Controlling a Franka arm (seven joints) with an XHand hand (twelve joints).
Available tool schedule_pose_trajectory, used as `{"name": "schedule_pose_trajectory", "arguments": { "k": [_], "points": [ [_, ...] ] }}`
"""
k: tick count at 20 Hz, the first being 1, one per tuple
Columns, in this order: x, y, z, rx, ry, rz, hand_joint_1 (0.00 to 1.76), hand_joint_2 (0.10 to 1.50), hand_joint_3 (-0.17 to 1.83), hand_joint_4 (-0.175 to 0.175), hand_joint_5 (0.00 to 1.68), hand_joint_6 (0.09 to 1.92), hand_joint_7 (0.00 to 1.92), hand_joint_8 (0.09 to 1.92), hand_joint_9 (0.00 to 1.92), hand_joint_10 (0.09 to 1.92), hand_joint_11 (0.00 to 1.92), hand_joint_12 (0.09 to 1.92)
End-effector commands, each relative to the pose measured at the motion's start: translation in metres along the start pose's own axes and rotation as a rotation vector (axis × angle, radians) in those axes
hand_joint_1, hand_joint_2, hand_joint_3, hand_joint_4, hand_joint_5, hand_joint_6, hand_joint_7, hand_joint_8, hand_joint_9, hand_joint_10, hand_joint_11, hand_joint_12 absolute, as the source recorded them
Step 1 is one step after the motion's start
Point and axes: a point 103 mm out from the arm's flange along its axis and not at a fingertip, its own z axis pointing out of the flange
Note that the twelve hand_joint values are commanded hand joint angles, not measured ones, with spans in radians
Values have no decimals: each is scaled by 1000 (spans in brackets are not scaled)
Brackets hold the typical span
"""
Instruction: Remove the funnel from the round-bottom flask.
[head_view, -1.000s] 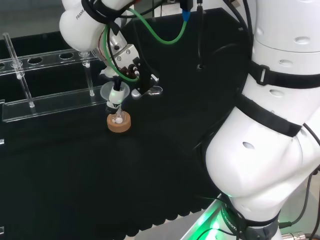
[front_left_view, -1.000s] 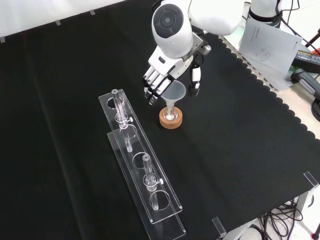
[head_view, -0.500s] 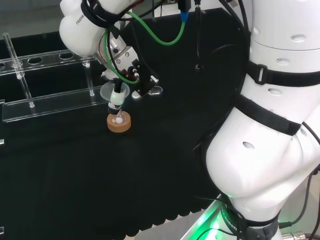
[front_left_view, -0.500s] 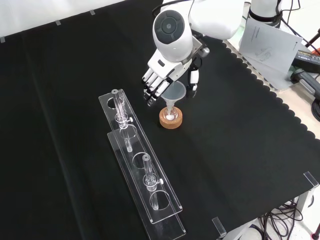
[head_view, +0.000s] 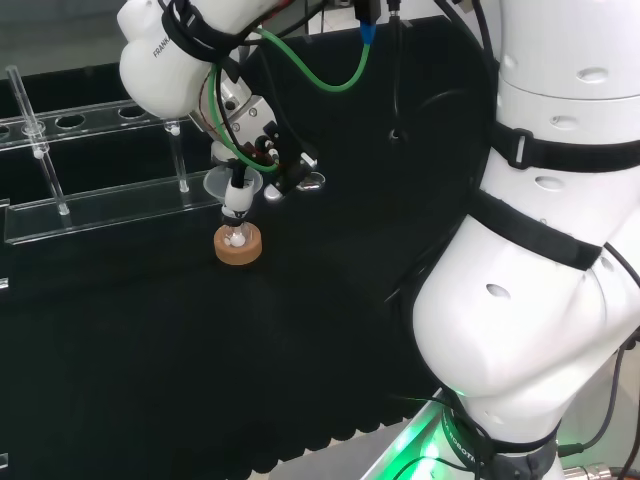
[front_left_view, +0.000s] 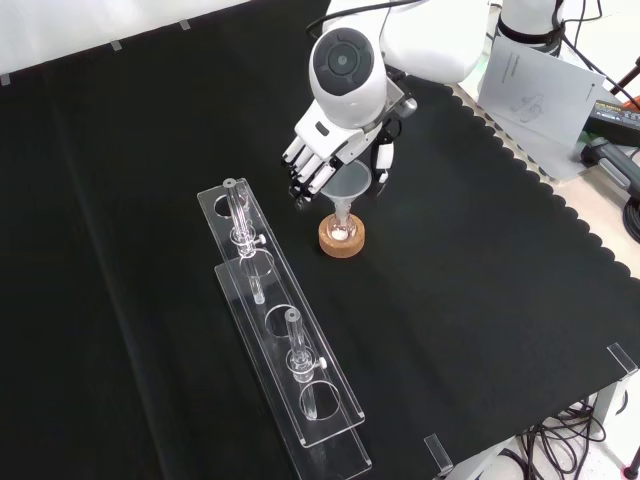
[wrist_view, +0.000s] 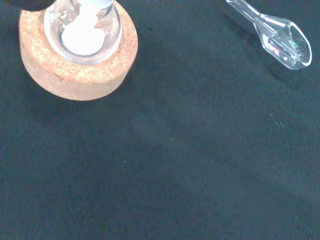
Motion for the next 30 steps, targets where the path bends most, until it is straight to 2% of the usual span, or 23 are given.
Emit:
{"name": "schedule_pose_trajectory", "arguments": {
  "k": [1, 5, 9, 17, 30],
  "points": [
    [-2, -3, -3, -57, -10, 9, 679, 779, 346, -28, 395, 87, 397, 692, 750, 588, 406, 1363],
    [-3, -7, -11, -104, -20, 11, 707, 773, 399, -36, 455, 87, 542, 689, 1027, 547, 492, 1311],
    [-5, -12, -21, -124, -29, 10, 722, 775, 417, -40, 476, 87, 602, 695, 1146, 552, 522, 1297],
    [-11, -26, -41, -143, -63, 24, 729, 774, 426, -41, 489, 87, 619, 698, 1194, 563, 537, 1288],
    [-27, -57, -85, -175, -77, 91, 733, 768, 437, -41, 494, 87, 617, 697, 1195, 561, 537, 1278]
  ]
}}
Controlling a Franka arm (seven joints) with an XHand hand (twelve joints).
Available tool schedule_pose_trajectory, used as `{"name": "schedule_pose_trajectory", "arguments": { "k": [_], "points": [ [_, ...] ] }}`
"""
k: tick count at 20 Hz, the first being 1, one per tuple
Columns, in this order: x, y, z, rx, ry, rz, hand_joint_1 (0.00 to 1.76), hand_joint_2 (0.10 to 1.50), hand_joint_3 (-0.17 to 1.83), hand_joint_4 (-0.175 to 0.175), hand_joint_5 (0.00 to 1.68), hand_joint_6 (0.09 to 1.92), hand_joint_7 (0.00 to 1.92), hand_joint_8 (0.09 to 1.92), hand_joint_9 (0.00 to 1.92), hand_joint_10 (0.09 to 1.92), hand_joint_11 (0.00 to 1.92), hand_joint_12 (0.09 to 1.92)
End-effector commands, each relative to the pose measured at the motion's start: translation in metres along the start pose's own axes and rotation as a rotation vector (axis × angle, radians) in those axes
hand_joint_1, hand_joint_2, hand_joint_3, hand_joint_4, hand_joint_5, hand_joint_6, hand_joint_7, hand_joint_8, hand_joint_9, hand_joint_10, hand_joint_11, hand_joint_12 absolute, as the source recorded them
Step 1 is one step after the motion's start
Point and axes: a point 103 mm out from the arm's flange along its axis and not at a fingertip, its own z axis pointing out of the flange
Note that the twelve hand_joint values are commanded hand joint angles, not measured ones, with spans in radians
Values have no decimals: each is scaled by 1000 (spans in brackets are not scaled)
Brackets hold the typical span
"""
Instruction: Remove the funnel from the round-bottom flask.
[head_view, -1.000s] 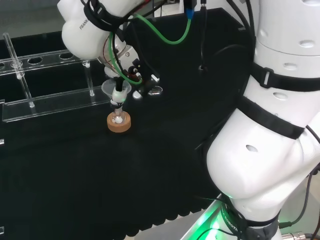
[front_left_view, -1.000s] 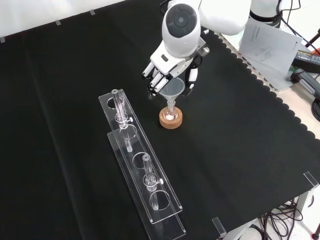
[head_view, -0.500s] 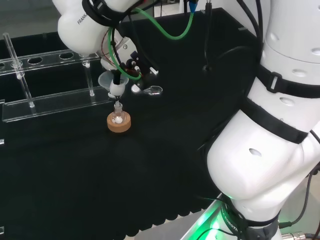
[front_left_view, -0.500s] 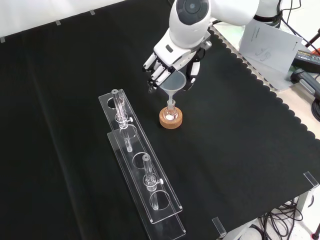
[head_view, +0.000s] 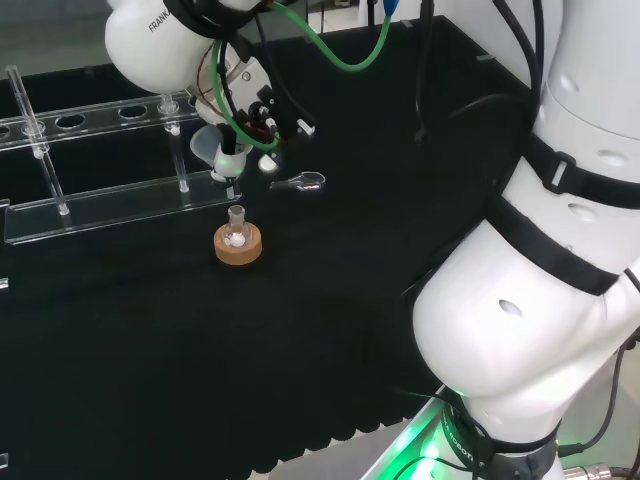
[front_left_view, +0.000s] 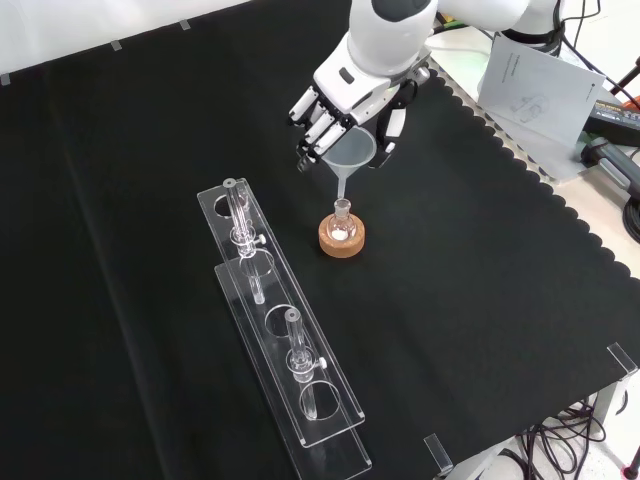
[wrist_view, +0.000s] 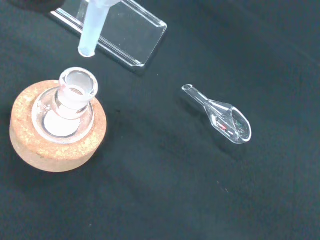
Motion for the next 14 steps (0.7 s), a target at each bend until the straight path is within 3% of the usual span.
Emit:
{"name": "schedule_pose_trajectory", "arguments": {
  "k": [1, 14],
  "points": [
    [-15, -16, -27, -2, -23, 52, 733, 768, 437, -42, 494, 87, 615, 696, 1194, 561, 536, 1278],
    [-49, -6, -57, -21, 24, 97, 721, 762, 444, -46, 485, 87, 598, 697, 1183, 563, 531, 1279]
  ]
}}
